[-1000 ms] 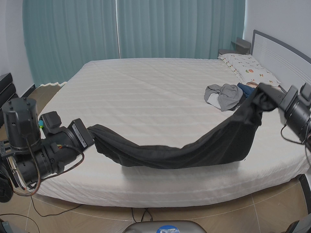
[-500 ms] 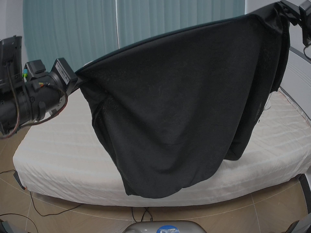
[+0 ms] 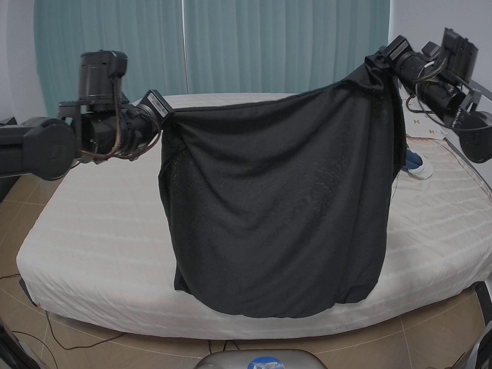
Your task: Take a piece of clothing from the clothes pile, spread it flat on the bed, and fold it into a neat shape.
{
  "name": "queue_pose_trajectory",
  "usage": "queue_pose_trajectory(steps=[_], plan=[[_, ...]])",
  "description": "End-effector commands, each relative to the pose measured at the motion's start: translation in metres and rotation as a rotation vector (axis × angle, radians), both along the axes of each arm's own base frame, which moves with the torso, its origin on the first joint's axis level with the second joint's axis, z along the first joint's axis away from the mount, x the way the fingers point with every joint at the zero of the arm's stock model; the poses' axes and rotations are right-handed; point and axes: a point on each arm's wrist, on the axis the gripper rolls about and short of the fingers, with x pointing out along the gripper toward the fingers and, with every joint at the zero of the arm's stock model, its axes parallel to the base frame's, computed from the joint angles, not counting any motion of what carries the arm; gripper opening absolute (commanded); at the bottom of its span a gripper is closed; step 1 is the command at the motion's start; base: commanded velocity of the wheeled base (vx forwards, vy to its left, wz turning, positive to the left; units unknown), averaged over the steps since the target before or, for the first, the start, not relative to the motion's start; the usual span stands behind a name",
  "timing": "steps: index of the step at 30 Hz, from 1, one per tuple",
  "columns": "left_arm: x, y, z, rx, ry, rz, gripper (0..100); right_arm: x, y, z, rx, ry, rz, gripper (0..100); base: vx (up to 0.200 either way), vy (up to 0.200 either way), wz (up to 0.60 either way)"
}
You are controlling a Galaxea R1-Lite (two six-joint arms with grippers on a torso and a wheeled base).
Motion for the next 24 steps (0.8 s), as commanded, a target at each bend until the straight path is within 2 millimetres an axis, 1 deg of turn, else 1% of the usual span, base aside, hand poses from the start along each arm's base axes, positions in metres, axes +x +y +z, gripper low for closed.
queue_pose_trajectory(steps=[1,2,3,4,5,6,7,8,11,12,13,14,15,16,18,22,23,24], plan=[[0.055,-0.016,-0.049,0.031,0.100,0.018,0,0.057,0.009,-0.064,-0.040,0.123,-0.022,0,0.200,0.000,0.00],[0.067,-0.018,-0.060,0.031,0.117,0.025,0,0.067,0.012,-0.081,-0.047,0.155,-0.023,0,0.200,0.000,0.00],[0.074,-0.020,-0.067,0.032,0.128,0.027,0,0.073,0.014,-0.091,-0.049,0.168,-0.024,0,0.200,0.000,0.00],[0.075,-0.020,-0.068,0.033,0.130,0.029,0,0.074,0.014,-0.092,-0.050,0.170,-0.024,0,0.200,0.000,0.00],[0.085,-0.024,-0.081,0.039,0.151,0.029,0,0.085,0.017,-0.110,-0.054,0.186,-0.031,0,0.200,0.000,0.00],[0.091,-0.026,-0.090,0.045,0.165,0.030,0,0.091,0.018,-0.121,-0.056,0.195,-0.034,0,0.200,0.000,0.00],[0.093,-0.027,-0.095,0.048,0.174,0.030,0,0.095,0.020,-0.127,-0.057,0.200,-0.035,0,0.200,0.000,0.00],[0.100,-0.029,-0.105,0.055,0.189,0.031,0,0.102,0.022,-0.141,-0.059,0.207,-0.038,0,0.000,0.000,0.00],[0.115,-0.035,-0.124,0.051,0.208,0.041,0,0.114,0.027,-0.169,-0.065,0.225,-0.038,0,0.000,0.000,0.00],[0.115,-0.035,-0.124,0.051,0.208,0.041,0,0.114,0.027,-0.169,-0.065,0.225,-0.038,0,0.000,0.000,0.00],[0.126,-0.037,-0.135,0.025,0.218,0.063,0,0.122,0.029,-0.187,-0.067,0.235,-0.047,0,0.000,0.000,0.00],[0.132,-0.036,-0.139,0.011,0.220,0.072,0,0.126,0.030,-0.194,-0.067,0.232,-0.054,0,0.000,0.000,0.00],[0.133,-0.036,-0.140,0.010,0.221,0.075,0,0.127,0.030,-0.195,-0.066,0.233,-0.055,0,0.000,0.000,0.00],[0.140,-0.037,-0.150,-0.010,0.232,0.088,0,0.134,0.032,-0.209,-0.066,0.239,-0.069,0,0.000,0.000,0.00],[0.149,-0.039,-0.164,-0.034,0.247,0.106,0,0.143,0.034,-0.232,-0.068,0.253,-0.090,0,0.000,0.000,0.00],[0.161,-0.043,-0.195,-0.030,0.287,0.126,0,0.156,0.037,-0.265,-0.083,0.284,-0.119,0,0.000,0.000,0.00],[0.161,-0.043,-0.195,-0.030,0.287,0.126,0,0.156,0.037,-0.265,-0.083,0.284,-0.119,0,0.000,0.000,0.00],[0.164,-0.043,-0.205,-0.023,0.304,0.132,0,0.161,0.036,-0.273,-0.087,0.288,-0.125,0,0.000,0.000,0.00]])
